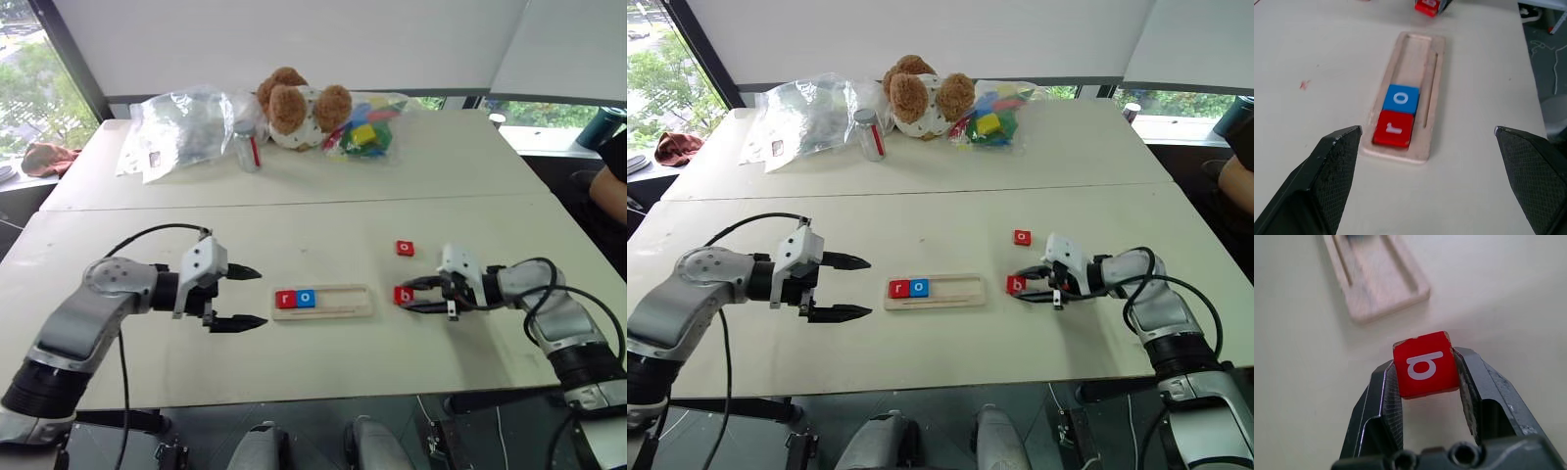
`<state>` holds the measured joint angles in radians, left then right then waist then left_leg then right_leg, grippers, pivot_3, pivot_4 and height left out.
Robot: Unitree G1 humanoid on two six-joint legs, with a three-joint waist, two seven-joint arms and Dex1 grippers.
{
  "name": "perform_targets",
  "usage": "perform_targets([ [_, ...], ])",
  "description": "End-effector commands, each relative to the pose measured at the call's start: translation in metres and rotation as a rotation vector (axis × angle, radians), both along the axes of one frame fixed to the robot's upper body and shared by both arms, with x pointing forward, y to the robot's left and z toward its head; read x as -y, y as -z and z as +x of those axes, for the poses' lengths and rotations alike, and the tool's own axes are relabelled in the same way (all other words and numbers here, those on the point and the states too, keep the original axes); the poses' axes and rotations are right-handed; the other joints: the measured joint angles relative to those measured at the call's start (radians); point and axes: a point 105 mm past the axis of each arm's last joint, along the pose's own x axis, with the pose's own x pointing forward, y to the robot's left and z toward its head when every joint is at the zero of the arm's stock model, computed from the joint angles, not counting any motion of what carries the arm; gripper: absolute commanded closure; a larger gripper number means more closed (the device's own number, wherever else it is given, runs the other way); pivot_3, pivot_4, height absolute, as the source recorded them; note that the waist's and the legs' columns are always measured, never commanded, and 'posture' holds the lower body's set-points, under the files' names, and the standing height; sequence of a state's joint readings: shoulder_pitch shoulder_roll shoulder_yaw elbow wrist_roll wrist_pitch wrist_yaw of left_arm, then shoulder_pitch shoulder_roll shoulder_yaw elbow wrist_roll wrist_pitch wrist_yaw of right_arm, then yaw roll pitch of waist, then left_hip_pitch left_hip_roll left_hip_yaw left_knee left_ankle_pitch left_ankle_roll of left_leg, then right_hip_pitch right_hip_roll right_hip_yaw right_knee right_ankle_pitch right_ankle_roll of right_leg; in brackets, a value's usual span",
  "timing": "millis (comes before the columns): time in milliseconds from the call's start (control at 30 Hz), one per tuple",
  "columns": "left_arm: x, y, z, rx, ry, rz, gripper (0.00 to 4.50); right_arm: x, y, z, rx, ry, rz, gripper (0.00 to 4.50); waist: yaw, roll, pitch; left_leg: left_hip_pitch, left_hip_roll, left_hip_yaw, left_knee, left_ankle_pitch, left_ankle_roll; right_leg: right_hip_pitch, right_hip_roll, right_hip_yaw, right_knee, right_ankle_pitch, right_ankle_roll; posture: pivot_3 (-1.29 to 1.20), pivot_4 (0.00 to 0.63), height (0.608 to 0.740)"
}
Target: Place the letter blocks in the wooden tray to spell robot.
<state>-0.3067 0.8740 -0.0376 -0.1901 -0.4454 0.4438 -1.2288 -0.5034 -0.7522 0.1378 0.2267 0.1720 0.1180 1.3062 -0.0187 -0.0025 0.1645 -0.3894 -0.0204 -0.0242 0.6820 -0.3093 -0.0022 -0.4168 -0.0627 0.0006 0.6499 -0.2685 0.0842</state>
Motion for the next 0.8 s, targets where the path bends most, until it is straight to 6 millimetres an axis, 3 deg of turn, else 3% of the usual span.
perform_targets([
  [33,-0.011,-0.013,0.0,0.04,-0.021,-0.028,0.0,-0.038,-0.026,0.001,0.044,-0.087,0.013,3.34,0.005,0.0,0.0,-0.001,0.0,0.0,0.0,0.0,0.0,-0.001,0.0,0.0,0.0,0.0,0.0,0.0,0.15,0.74],
  [133,-0.016,-0.006,-0.005,0.034,-0.01,0.02,0.0,-0.07,-0.024,0.008,0.016,-0.079,0.005,3.34,0.008,0.0,0.0,-0.002,0.0,-0.001,-0.001,0.0,-0.001,-0.002,0.0,-0.001,0.0,0.0,0.0,0.0,0.15,0.74],
  [333,-0.01,0.002,-0.009,0.027,-0.011,0.023,0.0,-0.096,-0.012,0.007,-0.001,-0.126,-0.048,3.34,0.015,0.0,0.0,-0.006,-0.003,0.0,0.0,0.0,-0.001,-0.004,-0.004,-0.001,-0.001,0.0,0.0,0.0,0.15,0.74],
  [800,-0.003,0.005,-0.008,0.041,-0.028,0.009,0.0,-0.105,0.0,0.005,-0.024,-0.155,-0.07,3.34,0.005,0.0,0.0,-0.006,-0.002,0.0,0.0,0.0,-0.001,-0.006,-0.002,-0.001,0.0,0.0,0.0,0.0,0.15,0.74],
])
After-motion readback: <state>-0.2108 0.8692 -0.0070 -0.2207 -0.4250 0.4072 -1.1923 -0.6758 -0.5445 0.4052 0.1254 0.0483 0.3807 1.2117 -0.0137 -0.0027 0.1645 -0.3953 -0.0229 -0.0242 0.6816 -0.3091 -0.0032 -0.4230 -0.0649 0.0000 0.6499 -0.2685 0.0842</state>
